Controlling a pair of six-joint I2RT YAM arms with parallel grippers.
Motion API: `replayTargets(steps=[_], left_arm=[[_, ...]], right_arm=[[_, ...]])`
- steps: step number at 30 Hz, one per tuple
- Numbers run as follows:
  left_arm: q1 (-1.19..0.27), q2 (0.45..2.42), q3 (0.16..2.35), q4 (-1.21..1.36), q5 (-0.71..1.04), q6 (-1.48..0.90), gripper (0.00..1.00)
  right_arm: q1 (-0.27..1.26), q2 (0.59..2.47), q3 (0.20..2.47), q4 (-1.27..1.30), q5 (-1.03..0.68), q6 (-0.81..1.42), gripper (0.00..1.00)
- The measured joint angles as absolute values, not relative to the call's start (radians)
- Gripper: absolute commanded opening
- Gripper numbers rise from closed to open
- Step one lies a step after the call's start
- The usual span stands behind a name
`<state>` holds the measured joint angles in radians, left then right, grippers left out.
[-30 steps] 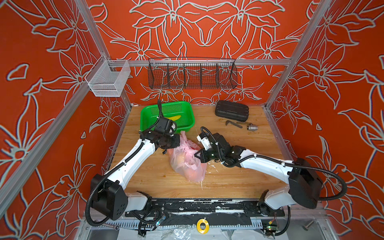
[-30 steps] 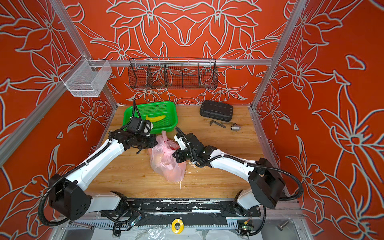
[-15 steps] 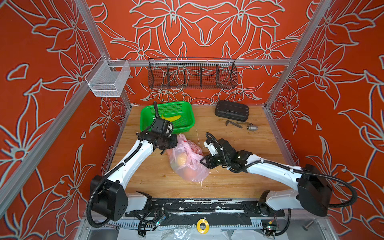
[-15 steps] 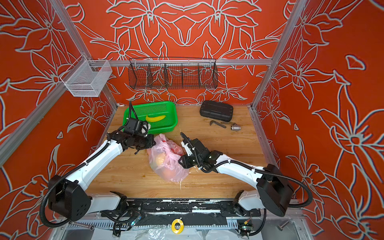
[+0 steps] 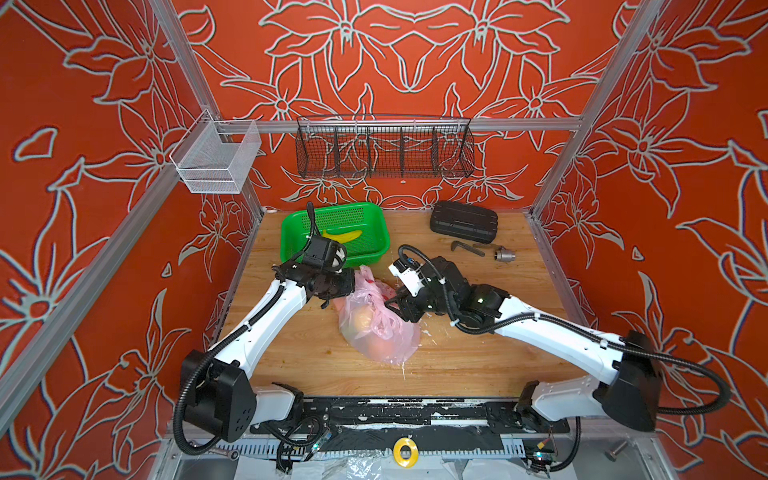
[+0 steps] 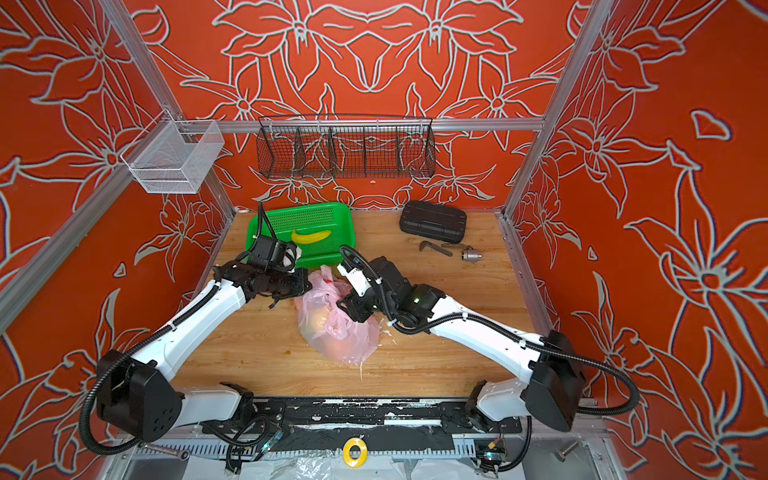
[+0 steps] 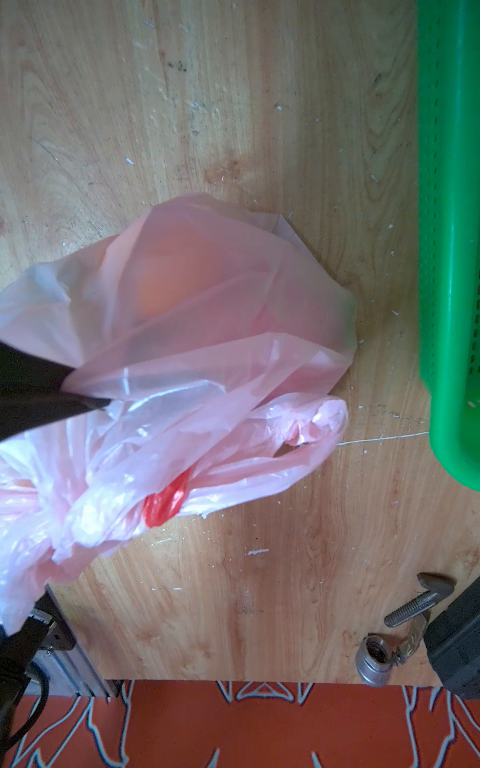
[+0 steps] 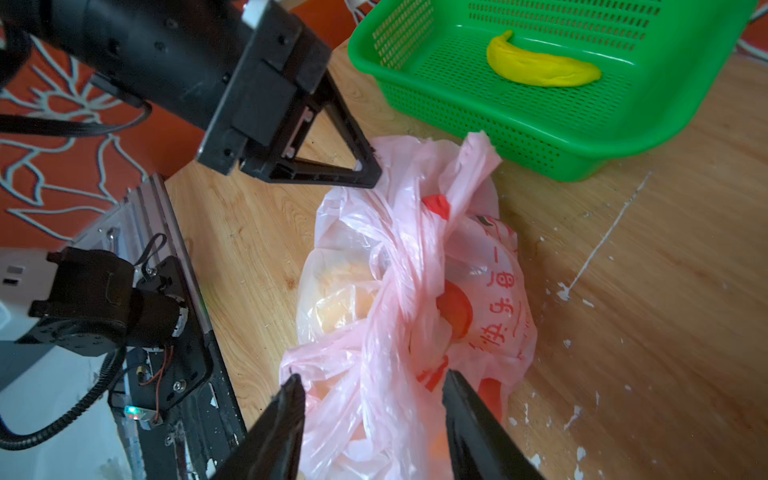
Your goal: Untie the knot of the plastic bag and take out the fruit
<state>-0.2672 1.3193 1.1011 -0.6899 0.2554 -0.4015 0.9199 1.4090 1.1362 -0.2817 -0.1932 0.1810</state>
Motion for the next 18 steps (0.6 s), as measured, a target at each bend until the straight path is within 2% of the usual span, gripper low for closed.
replayTargets(steps=[4, 9, 11, 18], left_arm=[[-0.267, 1.319, 1.102, -0.690, 0.251, -0.405, 0.00], [-0.267, 1.319, 1.103, -0.690, 0.249, -0.406, 0.00], [-0.267, 1.319, 1.103, -0.690, 0.249, -0.407, 0.00], [-0.267, 1.319, 1.105, -0.698, 0.222, -0.405, 0.00]], right_arm=[[0.951, 1.530, 1.215, -0.335, -0.154, 0.128, 0.50], [0.979, 1.631, 1.259, -0.395, -0.086, 0.088, 0.20], [0.987, 1.645, 1.261, -0.403, -0.060, 0.081, 0.12], [0.991, 1.641, 1.259, -0.386, -0.031, 0.088, 0.11]])
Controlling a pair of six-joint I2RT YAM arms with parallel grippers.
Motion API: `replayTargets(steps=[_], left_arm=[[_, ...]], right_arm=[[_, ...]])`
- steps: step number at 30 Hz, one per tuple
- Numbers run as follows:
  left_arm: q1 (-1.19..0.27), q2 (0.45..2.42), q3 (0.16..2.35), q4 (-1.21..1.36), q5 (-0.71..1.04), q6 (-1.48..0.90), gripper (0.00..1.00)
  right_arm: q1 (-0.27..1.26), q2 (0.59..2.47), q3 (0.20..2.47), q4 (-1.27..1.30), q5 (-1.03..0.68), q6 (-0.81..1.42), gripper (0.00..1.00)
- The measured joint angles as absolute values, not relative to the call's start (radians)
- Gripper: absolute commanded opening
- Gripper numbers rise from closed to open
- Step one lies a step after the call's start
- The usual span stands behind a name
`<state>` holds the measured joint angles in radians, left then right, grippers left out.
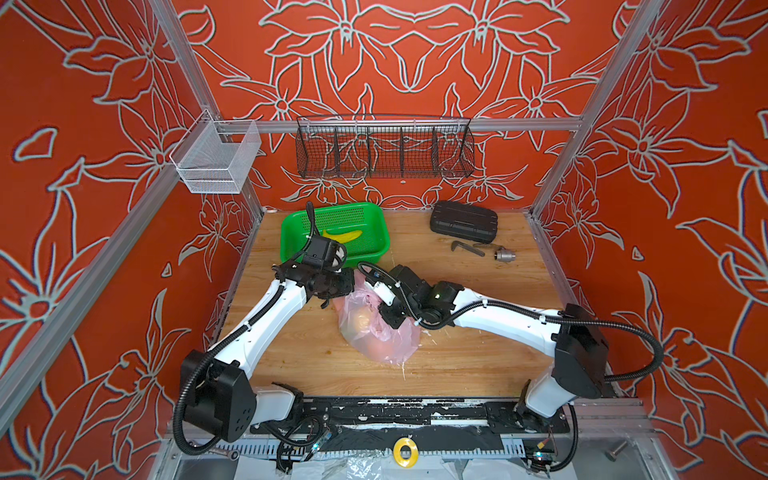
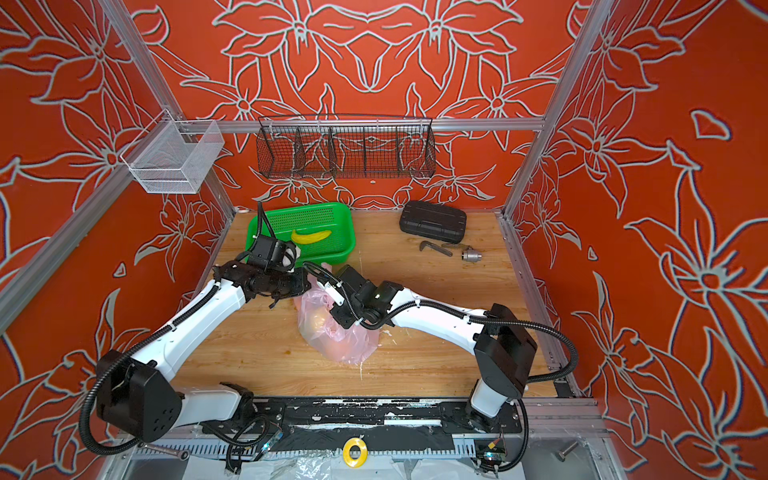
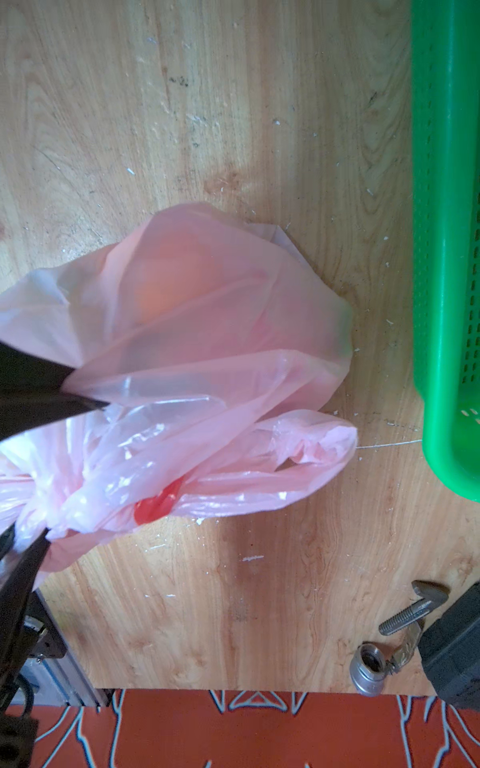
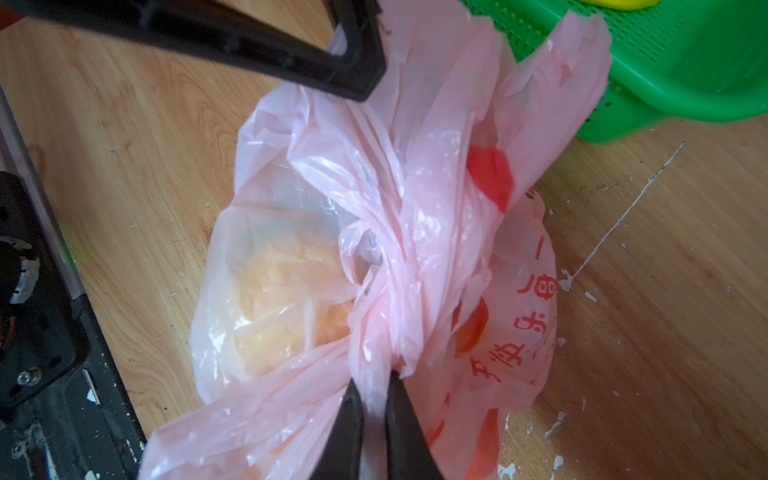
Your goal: Untie the knot of the plastic bag and take out the fruit
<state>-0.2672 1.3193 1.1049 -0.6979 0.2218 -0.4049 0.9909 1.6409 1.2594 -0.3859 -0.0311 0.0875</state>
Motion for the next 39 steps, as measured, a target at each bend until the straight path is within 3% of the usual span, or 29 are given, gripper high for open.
replayTargets(steps=[9, 13, 17, 23, 31, 39], left_arm=[[-0.249, 1.304, 1.109, -0.714, 0.183, -0.405, 0.00], [-0.232, 1.285, 1.109, -0.718, 0.178, -0.405, 0.00], [-0.226, 1.282, 1.109, -0.719, 0.182, -0.406, 0.00], [-0.218, 1.256, 1.109, -0.705, 0.233, -0.360, 0.50], [-0.265, 1.129, 1.112, -0.613, 0.355, -0.043, 0.75], [-0.308, 1.185, 1.142, -0.618, 0.433, 0.288, 0.82]], right_arm=[[0.969, 1.502, 1.127, -0.307, 0.005, 0.137, 0.07], [0.924, 1.447, 1.056, -0.276, 0.014, 0.182, 0.01], [0.891, 1.416, 1.007, -0.243, 0.047, 0.237, 0.03], [0.885, 1.395, 0.993, -0.215, 0.033, 0.259, 0.03], [0.885, 1.376, 0.981, -0.169, -0.020, 0.255, 0.03], [0.885, 1.370, 0.970, -0.126, -0.062, 0.255, 0.03]])
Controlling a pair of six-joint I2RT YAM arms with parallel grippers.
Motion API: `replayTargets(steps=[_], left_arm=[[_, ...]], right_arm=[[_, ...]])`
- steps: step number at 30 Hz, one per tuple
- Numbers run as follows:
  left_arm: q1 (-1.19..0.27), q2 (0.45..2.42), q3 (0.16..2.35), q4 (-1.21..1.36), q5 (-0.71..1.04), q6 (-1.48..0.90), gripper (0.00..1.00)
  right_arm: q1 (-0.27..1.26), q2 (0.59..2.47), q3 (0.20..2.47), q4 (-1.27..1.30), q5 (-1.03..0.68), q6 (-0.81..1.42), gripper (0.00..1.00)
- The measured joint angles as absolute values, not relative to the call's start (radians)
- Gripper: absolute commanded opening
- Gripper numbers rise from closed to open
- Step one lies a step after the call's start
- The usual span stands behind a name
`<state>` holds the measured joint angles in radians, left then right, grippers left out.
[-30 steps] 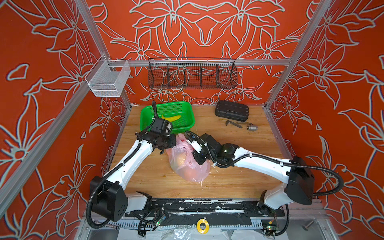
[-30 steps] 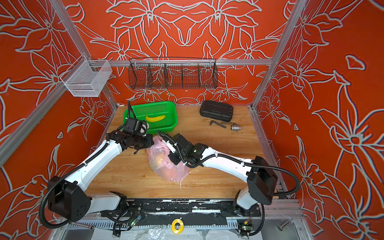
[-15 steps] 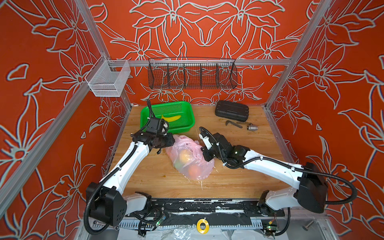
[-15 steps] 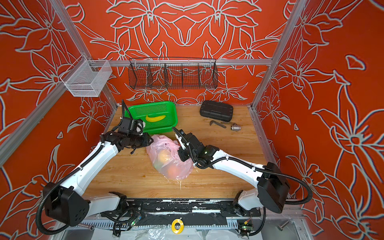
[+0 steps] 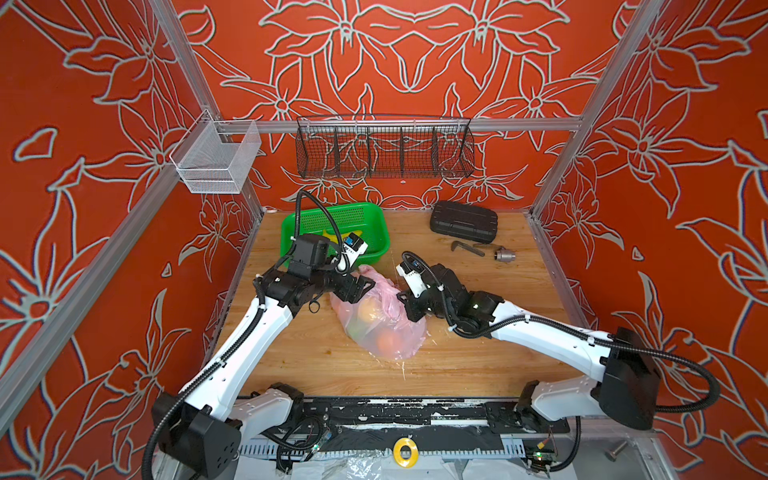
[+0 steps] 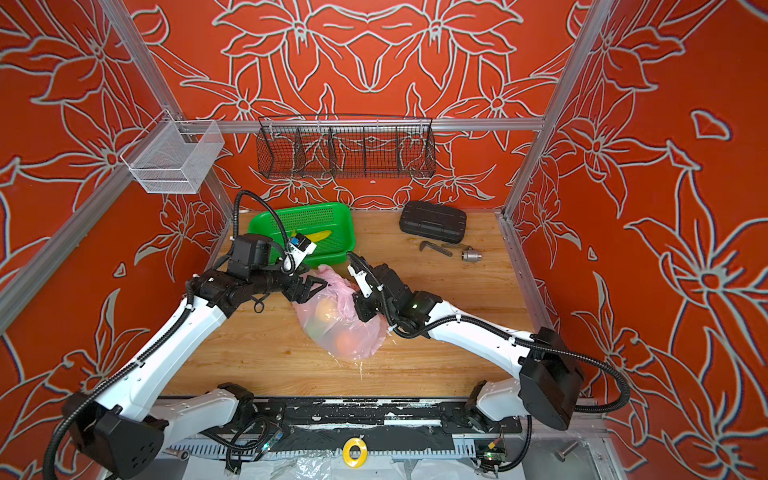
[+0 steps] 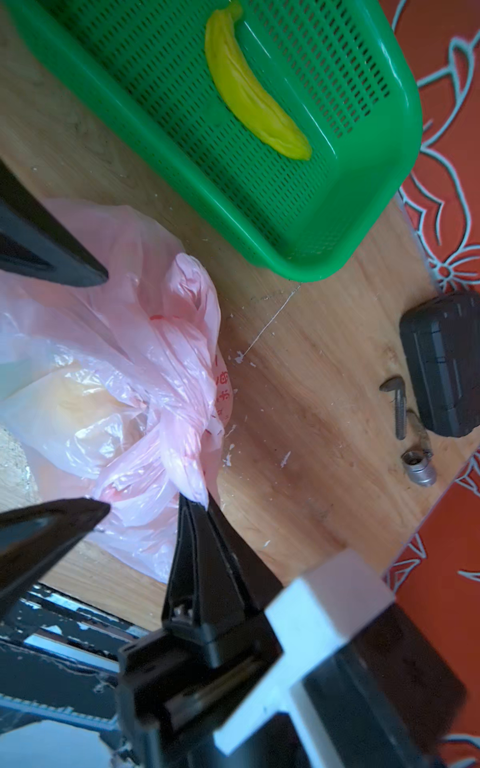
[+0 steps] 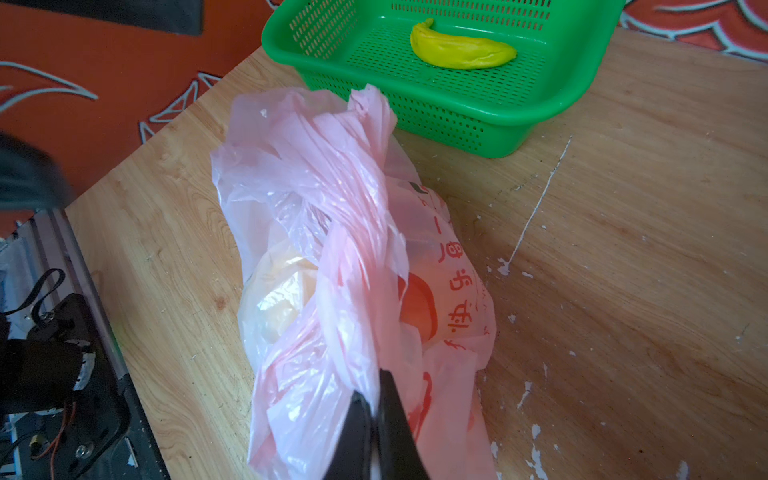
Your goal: Untie the knot of the plastic bag and take out the fruit
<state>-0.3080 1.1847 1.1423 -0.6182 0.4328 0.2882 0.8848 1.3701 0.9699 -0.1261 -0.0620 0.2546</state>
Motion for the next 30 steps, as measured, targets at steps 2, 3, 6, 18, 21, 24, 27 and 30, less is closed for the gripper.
replayTargets(steps=[2, 3, 6, 18, 21, 24, 27, 30], left_arm=[[-0.309, 1.237, 1.164, -0.620, 0.442, 0.327, 0.82], [-0.309, 1.266, 1.173, -0.620, 0.441, 0.339, 0.82], [-0.309, 1.327, 1.184, -0.616, 0.435, 0.340, 0.81], [-0.309, 1.409, 1.145, -0.551, 0.418, 0.206, 0.20], [-0.309, 1.390, 1.093, -0.503, 0.395, 0.150, 0.05], [-0.310, 1.372, 1.079, -0.480, 0.352, 0.088, 0.00], [-0.310, 1.367, 1.097, -0.463, 0.308, 0.028, 0.00], [-0.310, 1.367, 1.129, -0.454, 0.290, -0.030, 0.00]], right_arm=[[0.885, 1.370, 0.966, -0.120, -0.070, 0.255, 0.03], [0.885, 1.370, 0.965, -0.117, -0.077, 0.254, 0.03], [0.885, 1.370, 0.965, -0.100, -0.089, 0.252, 0.04], [0.884, 1.358, 0.946, -0.083, -0.092, 0.239, 0.03], [0.884, 1.357, 0.946, -0.085, -0.092, 0.236, 0.03], [0.884, 1.347, 0.946, -0.097, -0.092, 0.229, 0.03], [0.884, 1.303, 0.939, -0.106, -0.091, 0.216, 0.05], [0.883, 1.221, 0.902, -0.103, -0.090, 0.206, 0.08]])
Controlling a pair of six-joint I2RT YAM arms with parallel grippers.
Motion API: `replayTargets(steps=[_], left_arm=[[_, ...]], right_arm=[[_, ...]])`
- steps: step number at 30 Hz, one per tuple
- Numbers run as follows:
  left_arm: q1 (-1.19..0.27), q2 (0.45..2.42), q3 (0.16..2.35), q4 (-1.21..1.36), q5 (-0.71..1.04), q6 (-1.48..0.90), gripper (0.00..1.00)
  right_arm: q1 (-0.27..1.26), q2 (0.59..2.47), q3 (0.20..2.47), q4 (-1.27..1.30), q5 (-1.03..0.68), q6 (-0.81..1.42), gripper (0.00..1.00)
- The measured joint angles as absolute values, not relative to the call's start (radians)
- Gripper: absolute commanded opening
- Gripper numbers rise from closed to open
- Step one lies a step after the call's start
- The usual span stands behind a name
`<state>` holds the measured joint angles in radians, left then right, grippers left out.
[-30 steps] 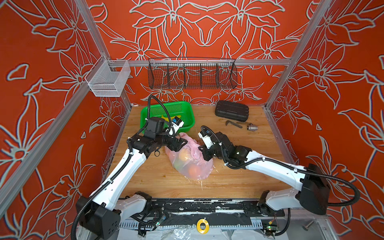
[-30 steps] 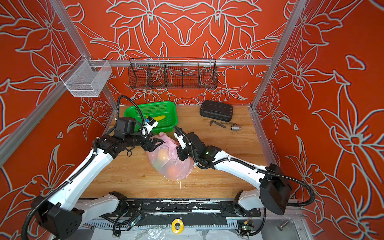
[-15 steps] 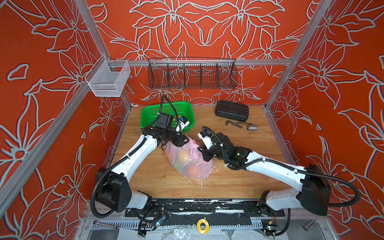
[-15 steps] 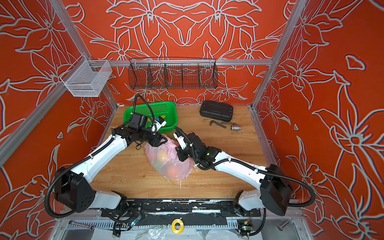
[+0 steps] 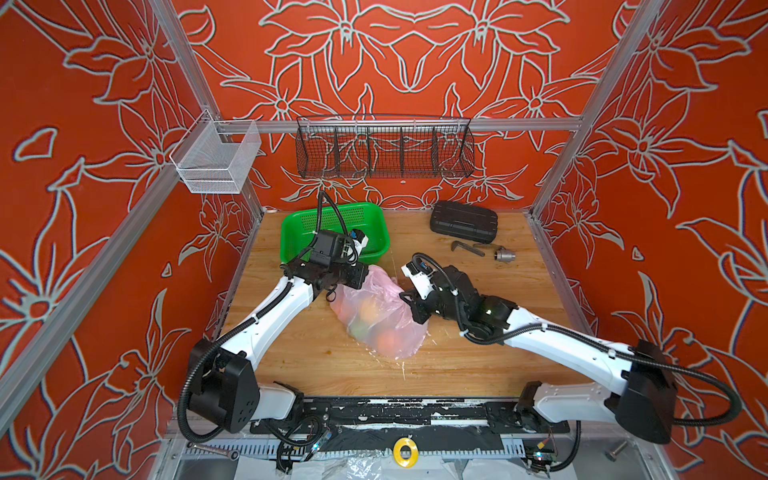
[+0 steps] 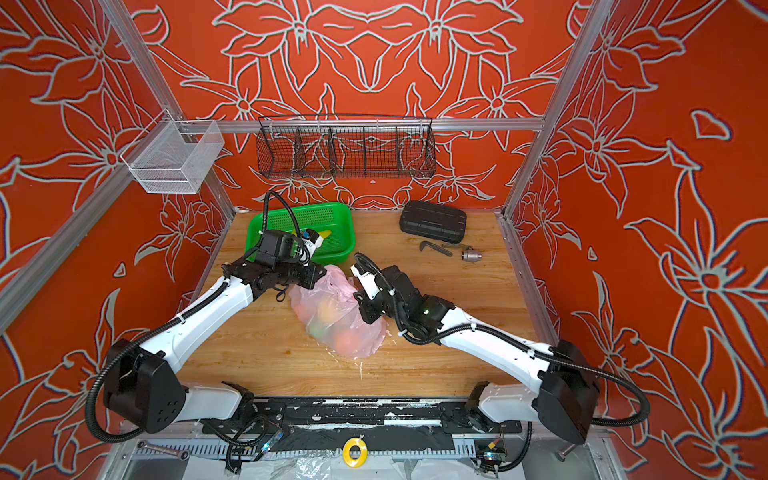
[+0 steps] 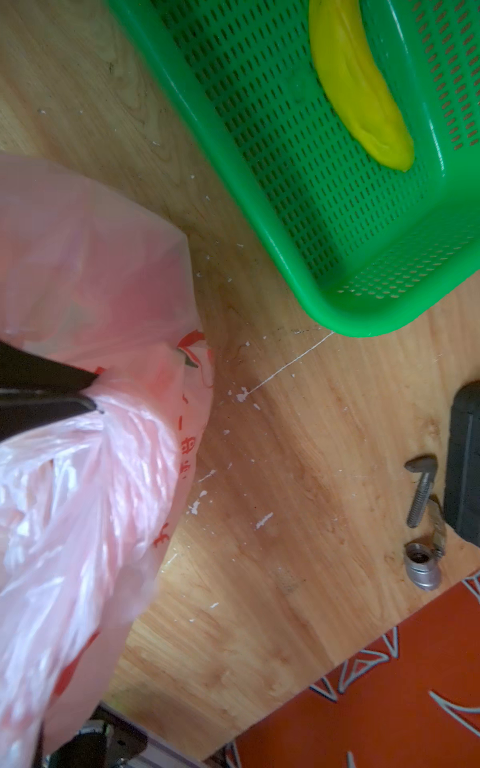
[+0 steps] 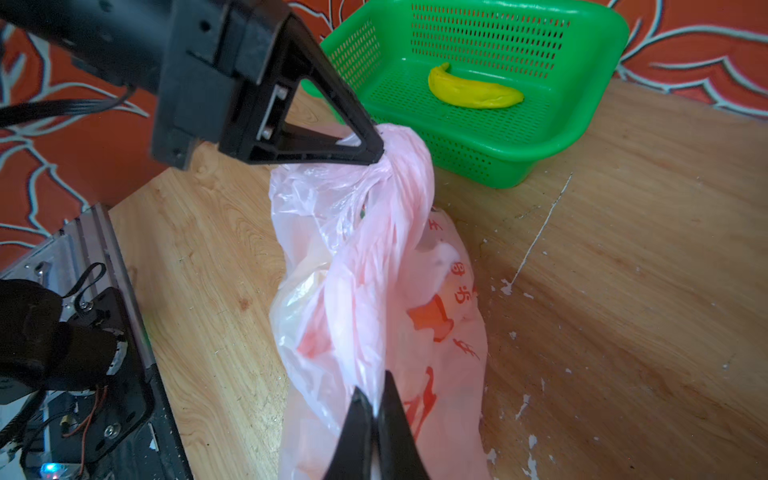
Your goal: Untie the knot of the plastic bag and take out the fruit
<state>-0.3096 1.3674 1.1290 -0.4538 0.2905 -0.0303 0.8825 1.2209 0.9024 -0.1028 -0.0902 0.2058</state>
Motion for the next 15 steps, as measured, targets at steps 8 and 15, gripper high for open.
replayTargets(steps=[8, 15], left_arm=[[-0.300, 1.435, 1.244, -0.419, 0.334, -0.201, 0.00], [-0.287, 1.512, 1.311, -0.373, 0.387, -0.292, 0.00]], right_arm=[[0.875, 1.030, 0.758, -0.065, -0.199, 0.200, 0.26], [0.877, 1.114, 0.692, -0.062, -0.443, 0.234, 0.36]])
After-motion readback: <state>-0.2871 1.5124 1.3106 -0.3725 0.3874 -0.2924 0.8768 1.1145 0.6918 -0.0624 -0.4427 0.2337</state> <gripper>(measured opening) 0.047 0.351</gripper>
